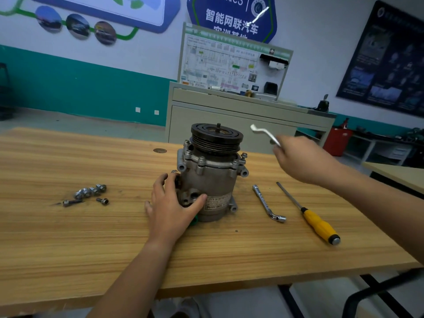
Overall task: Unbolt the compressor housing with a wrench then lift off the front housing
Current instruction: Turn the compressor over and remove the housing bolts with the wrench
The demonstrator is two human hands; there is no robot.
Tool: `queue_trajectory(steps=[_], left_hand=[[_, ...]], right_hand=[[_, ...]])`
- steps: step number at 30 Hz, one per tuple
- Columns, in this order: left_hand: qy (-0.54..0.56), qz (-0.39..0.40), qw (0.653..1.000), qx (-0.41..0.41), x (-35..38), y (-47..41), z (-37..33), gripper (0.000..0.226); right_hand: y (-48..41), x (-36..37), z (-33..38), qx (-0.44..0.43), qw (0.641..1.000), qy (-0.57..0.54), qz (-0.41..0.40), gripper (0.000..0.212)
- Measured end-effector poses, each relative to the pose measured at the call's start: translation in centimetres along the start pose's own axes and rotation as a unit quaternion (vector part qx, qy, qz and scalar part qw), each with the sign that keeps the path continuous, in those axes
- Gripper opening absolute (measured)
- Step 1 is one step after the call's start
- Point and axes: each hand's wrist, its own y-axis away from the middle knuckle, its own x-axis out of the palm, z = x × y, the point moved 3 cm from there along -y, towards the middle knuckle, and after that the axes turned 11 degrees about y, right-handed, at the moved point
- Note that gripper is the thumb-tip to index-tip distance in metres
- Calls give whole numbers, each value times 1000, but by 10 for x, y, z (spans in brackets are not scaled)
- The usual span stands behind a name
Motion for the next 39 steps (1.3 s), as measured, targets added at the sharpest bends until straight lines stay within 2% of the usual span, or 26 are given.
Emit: queue_trajectory(steps=[2,4,11,16,23,28,31,33,34,35,36,37,39], left_hand=[[-2,-2,1000,-1,0,0,0,85],[-4,-3,1000,-1,0,0,0,84],[5,4,1000,-1,-1,0,0,82],[19,3,1000,-2,-2,-1,-1,84],[28,0,1000,-3,-3,0,0,84],[29,5,1000,-5,-3,0,0,86],[30,9,999,-1,-2,0,0,87],[32,12,999,0,-2,-1,0,88],[33,12,999,-3,-2,-1,0,87],[34,13,999,-6,-1,-1,1,87],[36,13,999,-7,-1,-1,1,86],[39,12,999,-6,-1,-1,0,86],[41,7,999,-5,-2,-1,-1,85]], right_hand=[[7,4,6,-11,996,67,63,19],[10,8,10,-22,986,138,91,18],[-2,4,21,-125,935,325,68,16],[-8,5,14,-185,923,333,58,16],[-60,17,-22,-245,910,333,19,36],[-88,50,9,-230,940,237,-85,32],[-86,53,7,-195,956,190,-111,33],[-73,49,-2,-97,983,45,-151,31],[-63,45,-7,-24,981,-71,-178,30],[-51,43,-10,50,963,-187,-190,28],[-42,43,-12,104,938,-275,-186,27],[-33,44,-11,130,930,-303,-164,26],[-15,44,-1,88,963,-239,-86,24]])
